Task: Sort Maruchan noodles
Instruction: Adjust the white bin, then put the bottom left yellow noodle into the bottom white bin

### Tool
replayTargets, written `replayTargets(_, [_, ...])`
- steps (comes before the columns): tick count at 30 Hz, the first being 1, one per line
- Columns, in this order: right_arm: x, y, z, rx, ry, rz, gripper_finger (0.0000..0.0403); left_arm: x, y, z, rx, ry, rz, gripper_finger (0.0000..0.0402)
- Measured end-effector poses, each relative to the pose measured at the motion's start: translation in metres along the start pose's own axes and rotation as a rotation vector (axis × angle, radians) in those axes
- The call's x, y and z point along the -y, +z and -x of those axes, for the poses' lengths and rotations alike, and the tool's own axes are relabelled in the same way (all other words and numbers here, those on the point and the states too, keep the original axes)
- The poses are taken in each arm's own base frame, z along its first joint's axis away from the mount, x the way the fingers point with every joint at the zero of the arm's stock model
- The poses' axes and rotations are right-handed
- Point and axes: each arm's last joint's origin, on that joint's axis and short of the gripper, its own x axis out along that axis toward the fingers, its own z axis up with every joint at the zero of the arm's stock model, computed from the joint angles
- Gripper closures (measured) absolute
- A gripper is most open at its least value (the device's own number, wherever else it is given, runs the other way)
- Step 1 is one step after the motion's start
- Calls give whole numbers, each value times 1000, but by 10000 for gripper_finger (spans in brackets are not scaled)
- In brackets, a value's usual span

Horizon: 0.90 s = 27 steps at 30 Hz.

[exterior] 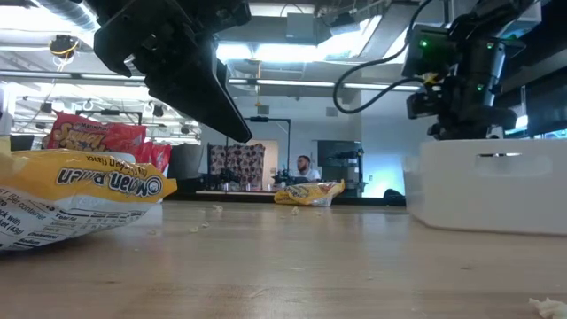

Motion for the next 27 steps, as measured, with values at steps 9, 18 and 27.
replayTargets(9, [0, 1, 0, 15, -6, -5, 334, 0, 0, 0, 0, 0, 1, 258])
replayTargets(18, [2, 10, 13, 5, -38, -31, 186, 0, 0, 0, 0, 0, 0, 258])
replayTargets(27, [-1, 41, 60, 100, 107, -98, 99, 2, -1, 2, -4, -14, -6, 258])
